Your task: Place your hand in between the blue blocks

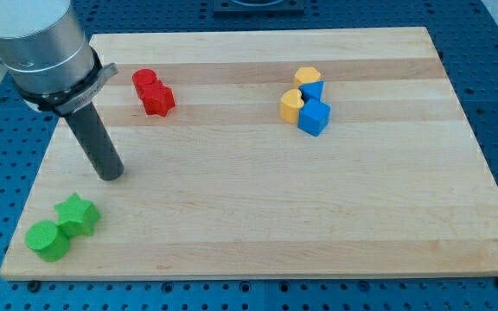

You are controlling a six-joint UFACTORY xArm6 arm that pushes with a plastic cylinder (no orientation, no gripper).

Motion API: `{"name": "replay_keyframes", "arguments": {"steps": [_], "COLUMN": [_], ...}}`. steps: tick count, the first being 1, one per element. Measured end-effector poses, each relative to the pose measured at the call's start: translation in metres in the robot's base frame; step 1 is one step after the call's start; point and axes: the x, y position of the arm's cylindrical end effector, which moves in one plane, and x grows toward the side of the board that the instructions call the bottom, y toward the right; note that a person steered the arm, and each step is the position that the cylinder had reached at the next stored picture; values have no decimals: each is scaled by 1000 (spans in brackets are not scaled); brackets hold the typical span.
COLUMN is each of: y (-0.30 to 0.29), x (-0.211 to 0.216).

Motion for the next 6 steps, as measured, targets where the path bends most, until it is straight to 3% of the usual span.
{"name": "replay_keyframes", "arguments": {"steps": [2, 3, 6], "y": [5, 58, 303], "x": [0, 0, -3]}}
